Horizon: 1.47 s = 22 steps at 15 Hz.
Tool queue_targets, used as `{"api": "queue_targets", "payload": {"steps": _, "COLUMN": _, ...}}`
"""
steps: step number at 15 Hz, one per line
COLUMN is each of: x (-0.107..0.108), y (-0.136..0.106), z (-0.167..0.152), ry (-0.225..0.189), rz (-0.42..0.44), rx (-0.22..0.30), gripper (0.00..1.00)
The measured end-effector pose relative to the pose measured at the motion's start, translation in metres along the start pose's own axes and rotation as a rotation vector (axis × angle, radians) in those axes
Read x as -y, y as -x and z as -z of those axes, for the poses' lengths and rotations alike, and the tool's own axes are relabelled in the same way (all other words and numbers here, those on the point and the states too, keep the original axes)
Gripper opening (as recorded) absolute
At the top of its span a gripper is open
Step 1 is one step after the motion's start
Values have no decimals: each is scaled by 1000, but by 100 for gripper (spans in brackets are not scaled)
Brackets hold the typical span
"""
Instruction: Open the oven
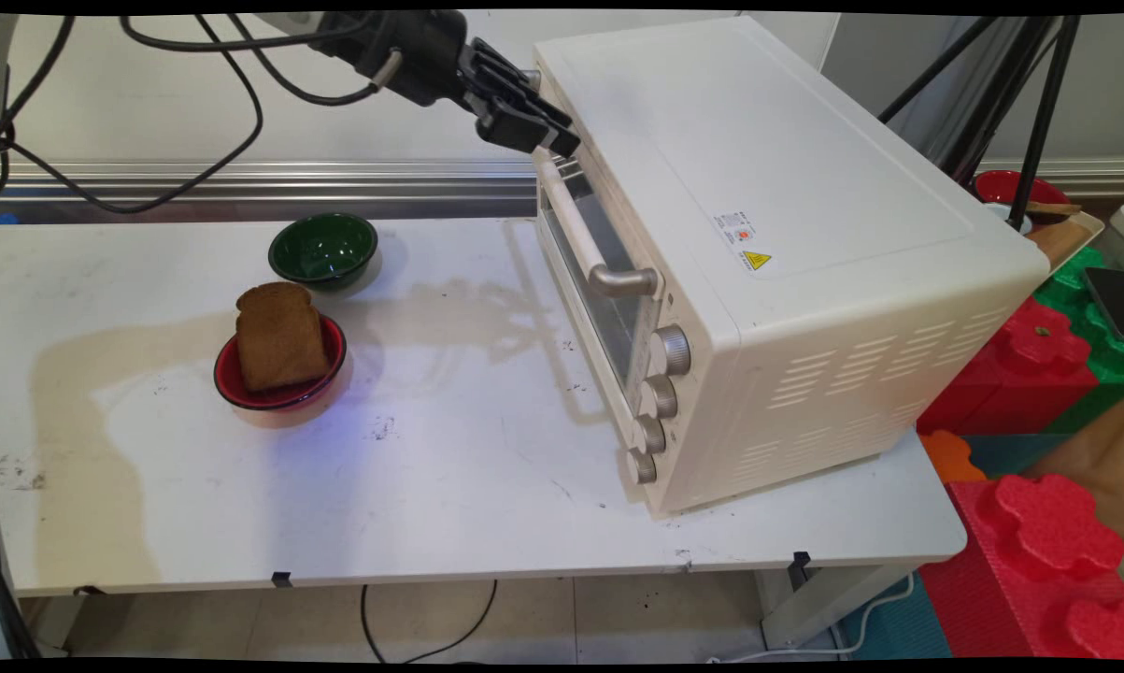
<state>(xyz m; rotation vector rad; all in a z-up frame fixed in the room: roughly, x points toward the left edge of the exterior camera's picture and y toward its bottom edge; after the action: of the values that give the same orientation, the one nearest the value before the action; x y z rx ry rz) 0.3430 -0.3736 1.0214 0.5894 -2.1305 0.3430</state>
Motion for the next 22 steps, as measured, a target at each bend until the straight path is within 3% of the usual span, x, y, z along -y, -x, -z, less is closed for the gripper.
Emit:
{"api": "queue_targets", "payload": {"steps": 13, "x": 5, "y": 6, "z": -36, "ry": -19, "rz": 18, "rx": 48, "gripper": 0}}
{"api": "queue_targets", "payload": {"steps": 22, "x": 5, "y": 21, "z": -36, "ry": -26, "rz": 28, "rx": 79, "gripper": 0}}
